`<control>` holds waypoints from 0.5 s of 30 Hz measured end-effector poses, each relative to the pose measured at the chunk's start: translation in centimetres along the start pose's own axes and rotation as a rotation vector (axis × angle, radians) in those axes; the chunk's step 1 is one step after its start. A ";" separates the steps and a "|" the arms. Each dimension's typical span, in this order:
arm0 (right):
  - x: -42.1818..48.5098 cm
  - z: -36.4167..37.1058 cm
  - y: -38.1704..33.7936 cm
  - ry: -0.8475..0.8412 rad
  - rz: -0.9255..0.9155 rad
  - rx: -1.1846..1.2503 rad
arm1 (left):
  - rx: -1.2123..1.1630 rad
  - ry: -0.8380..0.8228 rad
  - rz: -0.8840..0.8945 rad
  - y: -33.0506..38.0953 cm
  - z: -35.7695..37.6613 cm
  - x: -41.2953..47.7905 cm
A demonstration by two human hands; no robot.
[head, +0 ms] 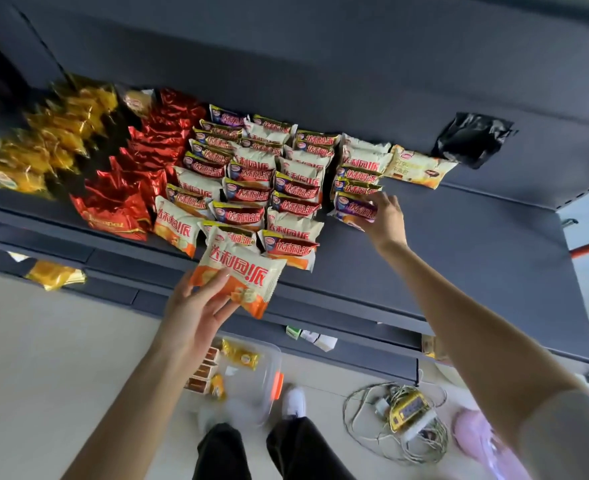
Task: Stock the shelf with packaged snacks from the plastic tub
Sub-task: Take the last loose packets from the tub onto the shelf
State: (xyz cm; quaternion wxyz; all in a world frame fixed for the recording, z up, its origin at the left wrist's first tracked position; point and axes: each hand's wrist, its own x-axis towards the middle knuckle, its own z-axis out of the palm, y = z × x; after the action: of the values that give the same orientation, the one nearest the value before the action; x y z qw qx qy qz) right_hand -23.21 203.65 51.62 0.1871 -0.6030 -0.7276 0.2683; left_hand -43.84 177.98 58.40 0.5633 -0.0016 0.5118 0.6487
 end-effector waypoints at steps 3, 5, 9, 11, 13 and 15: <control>0.4 0.4 0.3 0.055 -0.013 0.035 | 0.019 0.001 -0.015 -0.4 0.3 0.3; 0.5 0.6 0.5 0.073 -0.024 0.043 | 0.030 -0.002 -0.019 -0.4 0.6 0.5; 0.6 0.8 0.9 0.083 -0.041 0.096 | 0.024 0.015 -0.021 -0.7 1.2 1.1; 0.5 0.9 1.0 0.088 -0.047 0.109 | 0.029 0.022 -0.020 -0.9 1.9 1.3; 0.4 0.9 1.0 0.101 -0.040 0.140 | 0.025 0.017 -0.025 -1.2 2.4 1.4; 0.3 0.9 1.0 0.115 -0.014 0.179 | 0.027 0.004 -0.024 -1.3 2.7 1.3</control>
State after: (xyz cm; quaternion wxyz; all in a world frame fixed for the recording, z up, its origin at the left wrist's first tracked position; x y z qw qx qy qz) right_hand -23.00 203.92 50.26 0.2835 -0.5932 -0.6929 0.2961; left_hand -41.85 180.51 58.10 0.5699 -0.0015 0.5217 0.6348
